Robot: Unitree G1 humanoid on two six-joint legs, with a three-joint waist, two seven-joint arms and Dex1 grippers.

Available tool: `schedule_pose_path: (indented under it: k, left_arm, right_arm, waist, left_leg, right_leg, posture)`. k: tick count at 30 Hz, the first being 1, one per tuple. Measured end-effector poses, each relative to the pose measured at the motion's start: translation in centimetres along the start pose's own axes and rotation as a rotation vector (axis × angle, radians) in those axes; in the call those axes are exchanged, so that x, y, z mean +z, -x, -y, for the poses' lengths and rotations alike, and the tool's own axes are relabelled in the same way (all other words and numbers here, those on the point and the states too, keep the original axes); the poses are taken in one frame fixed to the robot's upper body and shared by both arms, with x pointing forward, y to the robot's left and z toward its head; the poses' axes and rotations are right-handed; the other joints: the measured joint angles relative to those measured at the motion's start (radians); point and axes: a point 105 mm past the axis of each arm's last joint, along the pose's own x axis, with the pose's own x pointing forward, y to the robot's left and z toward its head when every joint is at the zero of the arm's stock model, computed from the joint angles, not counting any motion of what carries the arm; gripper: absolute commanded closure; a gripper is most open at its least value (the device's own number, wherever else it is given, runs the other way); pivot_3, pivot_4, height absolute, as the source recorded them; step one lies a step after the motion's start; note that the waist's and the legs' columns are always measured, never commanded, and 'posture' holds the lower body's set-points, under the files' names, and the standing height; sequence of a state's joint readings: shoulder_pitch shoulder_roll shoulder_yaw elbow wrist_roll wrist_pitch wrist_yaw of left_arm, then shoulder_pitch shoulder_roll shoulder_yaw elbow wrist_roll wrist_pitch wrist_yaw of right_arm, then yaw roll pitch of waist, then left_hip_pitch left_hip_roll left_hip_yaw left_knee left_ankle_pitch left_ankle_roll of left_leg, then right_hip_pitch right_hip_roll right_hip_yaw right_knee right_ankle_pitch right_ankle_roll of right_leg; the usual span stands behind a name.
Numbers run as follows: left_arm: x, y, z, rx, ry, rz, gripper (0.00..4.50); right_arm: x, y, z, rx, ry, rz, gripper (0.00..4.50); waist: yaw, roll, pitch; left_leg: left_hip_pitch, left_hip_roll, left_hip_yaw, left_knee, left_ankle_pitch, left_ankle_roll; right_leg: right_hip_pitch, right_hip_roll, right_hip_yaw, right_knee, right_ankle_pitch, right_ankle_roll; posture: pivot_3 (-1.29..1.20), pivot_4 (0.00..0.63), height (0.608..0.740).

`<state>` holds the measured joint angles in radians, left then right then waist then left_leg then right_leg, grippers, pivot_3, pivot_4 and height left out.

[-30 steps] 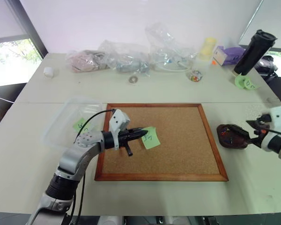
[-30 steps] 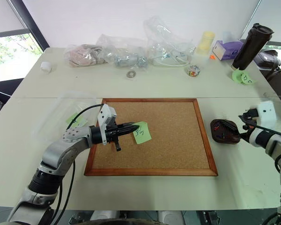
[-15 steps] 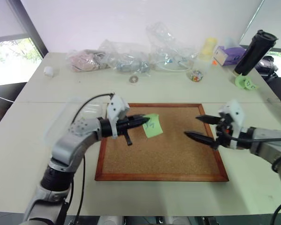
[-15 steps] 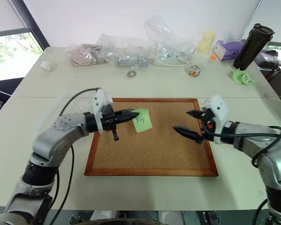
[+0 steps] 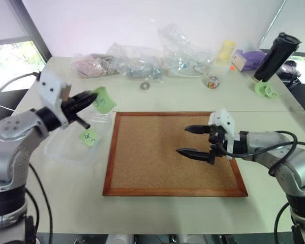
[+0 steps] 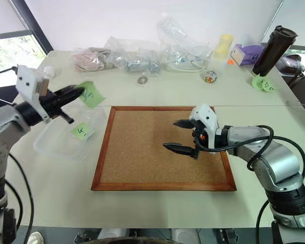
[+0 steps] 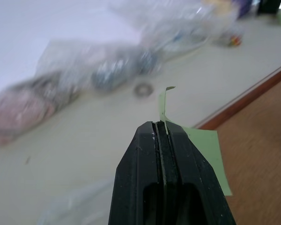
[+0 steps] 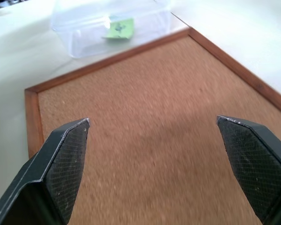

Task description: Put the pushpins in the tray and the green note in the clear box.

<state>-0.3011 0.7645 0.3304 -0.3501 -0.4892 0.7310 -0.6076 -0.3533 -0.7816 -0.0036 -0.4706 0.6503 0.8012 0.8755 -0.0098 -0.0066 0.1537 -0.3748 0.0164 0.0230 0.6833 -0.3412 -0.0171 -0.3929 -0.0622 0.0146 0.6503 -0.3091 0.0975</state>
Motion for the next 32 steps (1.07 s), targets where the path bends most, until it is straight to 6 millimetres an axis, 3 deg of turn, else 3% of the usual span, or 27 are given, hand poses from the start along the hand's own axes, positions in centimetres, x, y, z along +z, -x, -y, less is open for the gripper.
schedule_pose_path:
  k: [6, 7, 9, 15, 19, 24, 29, 32]
  left_arm:
    - [-4.3, 1.1, -2.7, 0.097, 0.021, -0.117, 4.50]
    - [-4.7, 1.2, -2.9, 0.103, 0.027, -0.125, 3.81]
    - [-5.3, 1.2, -3.1, 0.103, 0.036, -0.135, 3.07]
    - [-6.9, 1.2, -2.6, 0.046, 0.078, -0.177, 0.08]
    - [-5.1, 0.8, -2.2, -0.022, 0.106, -0.115, 0.03]
    - [-0.1, 0.6, -0.8, -0.160, 0.055, -0.012, 0.03]
    - [3.3, -0.3, 4.1, -0.410, 0.059, 0.049, 0.03]
    - [3.2, -0.1, 6.8, -0.539, 0.061, 0.032, 0.03]
  right_arm:
    - [-0.2, -0.4, 0.1, 0.007, 0.011, -0.014, 0.05]
    - [-0.3, -0.4, 0.1, 0.005, 0.011, -0.015, 0.00]
    - [-0.3, -0.4, 0.3, -0.004, 0.017, -0.014, 0.00]
    - [-0.5, -0.3, 0.5, -0.024, 0.024, -0.020, 0.00]
    - [-1.2, 0.5, 0.7, -0.047, 0.023, -0.053, 0.00]
    - [-1.8, 2.8, 1.9, -0.124, 0.035, -0.107, 0.00]
    - [-2.8, 4.9, 2.2, -0.161, 0.050, -0.188, 0.00]
    - [-2.5, 5.5, 2.4, -0.177, 0.065, -0.193, 0.00]
  waist:
    - [-0.002, -0.002, 0.001]
    - [-0.002, -0.002, 0.001]
    - [-0.002, -0.002, 0.001]
    - [-0.004, -0.002, 0.001]
    - [-0.001, -0.002, 0.001]
    - [-0.005, -0.002, 0.002]
    - [-0.003, -0.002, 0.002]
    - [-0.010, -0.002, 0.002]
  left_leg:
    - [-0.001, 0.000, 0.000, 0.000, 0.000, 0.000]
    - [-0.001, 0.000, 0.000, 0.000, 0.000, 0.000]
    - [-0.001, 0.000, 0.000, 0.000, 0.000, 0.000]
    - [-0.001, 0.000, 0.000, -0.001, 0.000, 0.000]
    - [-0.002, 0.000, 0.000, -0.001, 0.000, 0.000]
    - [-0.002, 0.000, 0.000, -0.001, 0.000, -0.001]
    - [-0.002, 0.000, 0.000, -0.001, 0.000, -0.001]
    - [-0.001, 0.000, 0.001, -0.001, 0.000, 0.000]
  right_leg:
    - [-0.001, -0.001, 0.000, 0.000, 0.000, 0.000]
    - [-0.001, -0.002, 0.000, 0.000, 0.000, 0.000]
    - [-0.001, -0.002, 0.000, 0.000, 0.000, 0.000]
    - [-0.002, -0.002, 0.000, 0.000, 0.000, 0.000]
    - [-0.002, -0.003, -0.001, 0.000, 0.000, 0.000]
    - [-0.002, -0.004, -0.001, -0.001, 0.000, 0.000]
    - [-0.002, -0.003, -0.001, 0.000, 0.000, 0.000]
    - [-0.002, -0.002, 0.000, 0.000, 0.000, 0.000]
  posture:
    - [0.00, 0.150, 0.740]
    - [0.00, 0.150, 0.740]
    - [0.00, 0.150, 0.740]
    - [0.00, 0.150, 0.740]
    - [0.00, 0.150, 0.740]
    - [0.00, 0.150, 0.740]
    - [0.00, 0.150, 0.740]
    - [0.00, 0.150, 0.740]
